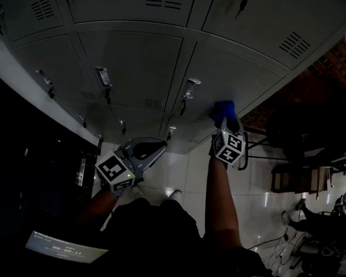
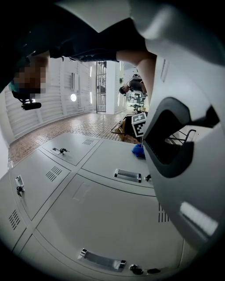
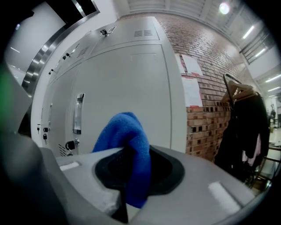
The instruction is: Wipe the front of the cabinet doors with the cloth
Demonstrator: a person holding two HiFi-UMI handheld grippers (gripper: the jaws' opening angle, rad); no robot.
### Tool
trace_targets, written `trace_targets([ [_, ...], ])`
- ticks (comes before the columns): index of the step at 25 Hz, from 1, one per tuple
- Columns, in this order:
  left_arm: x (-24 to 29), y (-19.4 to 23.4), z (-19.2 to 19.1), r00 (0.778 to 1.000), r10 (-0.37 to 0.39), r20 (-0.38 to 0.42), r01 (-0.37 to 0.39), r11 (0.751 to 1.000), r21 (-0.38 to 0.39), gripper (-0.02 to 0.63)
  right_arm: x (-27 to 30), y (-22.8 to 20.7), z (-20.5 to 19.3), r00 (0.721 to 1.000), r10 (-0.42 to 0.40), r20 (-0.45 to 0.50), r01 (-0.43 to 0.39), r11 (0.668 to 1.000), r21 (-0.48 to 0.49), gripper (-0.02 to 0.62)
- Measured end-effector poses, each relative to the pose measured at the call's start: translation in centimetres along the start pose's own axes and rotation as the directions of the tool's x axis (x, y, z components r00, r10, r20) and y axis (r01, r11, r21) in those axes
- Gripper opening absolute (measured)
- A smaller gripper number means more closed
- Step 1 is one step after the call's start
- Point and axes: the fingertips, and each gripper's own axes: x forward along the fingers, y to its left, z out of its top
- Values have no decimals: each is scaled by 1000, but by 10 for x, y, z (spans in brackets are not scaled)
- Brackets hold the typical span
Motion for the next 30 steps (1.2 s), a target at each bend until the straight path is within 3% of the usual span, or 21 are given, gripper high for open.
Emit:
trace_targets([
  [7,18,-11,-2,1000,-14,-1,14,1000,-1,3,-6,-72,-1,995,-97,3,97,994,44,69],
  [14,27,-17,-6,1000,-17,-10,17,1000,-2,3,-18,-88,-4,993,-117,-2,117,991,62,69],
  [17,27,-15,-6,1000,-10,-7,10,1000,-4,3,-29,-56,-3,999,-55,-1,55,997,46,69],
  [21,25,-13,-6,1000,-8,-2,8,1000,-5,3,-39,19,-6,995,99,4,-99,995,22,69],
  [26,16,-9,-5,1000,1,0,-1,1000,-4,3,-48,117,-14,959,282,-12,-282,959,-14,69],
  [30,3,-3,-5,1000,19,-5,-19,1000,-3,3,-45,171,-31,929,367,-46,-368,929,-26,69],
])
